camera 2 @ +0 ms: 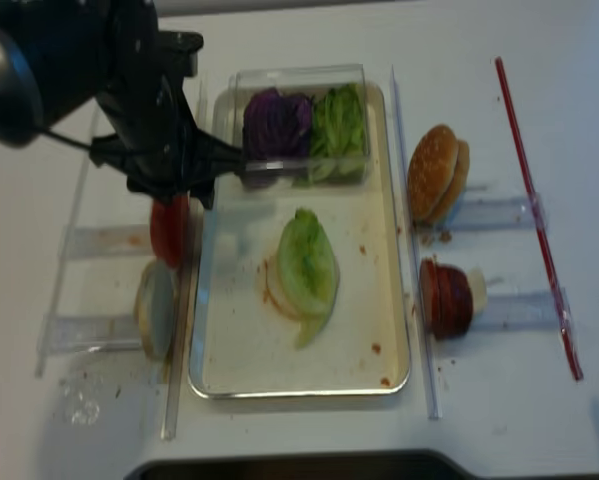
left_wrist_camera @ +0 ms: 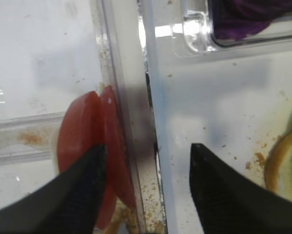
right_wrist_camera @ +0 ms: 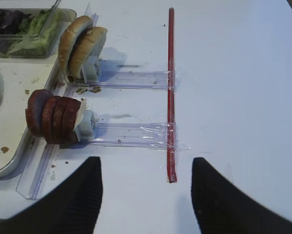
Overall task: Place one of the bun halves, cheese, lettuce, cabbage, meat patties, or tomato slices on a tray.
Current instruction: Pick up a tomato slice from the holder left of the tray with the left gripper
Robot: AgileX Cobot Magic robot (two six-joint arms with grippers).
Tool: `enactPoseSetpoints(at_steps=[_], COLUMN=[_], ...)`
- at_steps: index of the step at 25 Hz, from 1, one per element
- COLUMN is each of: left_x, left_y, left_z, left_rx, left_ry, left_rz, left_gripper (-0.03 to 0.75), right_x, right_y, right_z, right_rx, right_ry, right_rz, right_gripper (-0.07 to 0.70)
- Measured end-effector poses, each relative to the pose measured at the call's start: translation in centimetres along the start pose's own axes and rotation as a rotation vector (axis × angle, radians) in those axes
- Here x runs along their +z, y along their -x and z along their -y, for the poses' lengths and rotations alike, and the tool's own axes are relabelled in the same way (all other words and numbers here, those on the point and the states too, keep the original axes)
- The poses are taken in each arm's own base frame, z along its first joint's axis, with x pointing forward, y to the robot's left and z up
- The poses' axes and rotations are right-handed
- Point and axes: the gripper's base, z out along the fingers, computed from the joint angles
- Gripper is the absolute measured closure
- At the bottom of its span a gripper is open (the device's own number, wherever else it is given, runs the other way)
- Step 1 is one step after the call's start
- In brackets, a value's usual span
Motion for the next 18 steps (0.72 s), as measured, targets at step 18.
enactPoseSetpoints(at_steps=[18], left_x=[2.2], left_y=[0.4], left_z=[0.0], left_rx=[0.018], left_ry=[0.055], left_rz=[-0.041], left_gripper=[0.449], right_x=[0.0], right_y=[0.0], right_z=[0.0], right_rx=[-0.001], right_ry=[-0.001], right_rz=[0.0], right_gripper=[0.223])
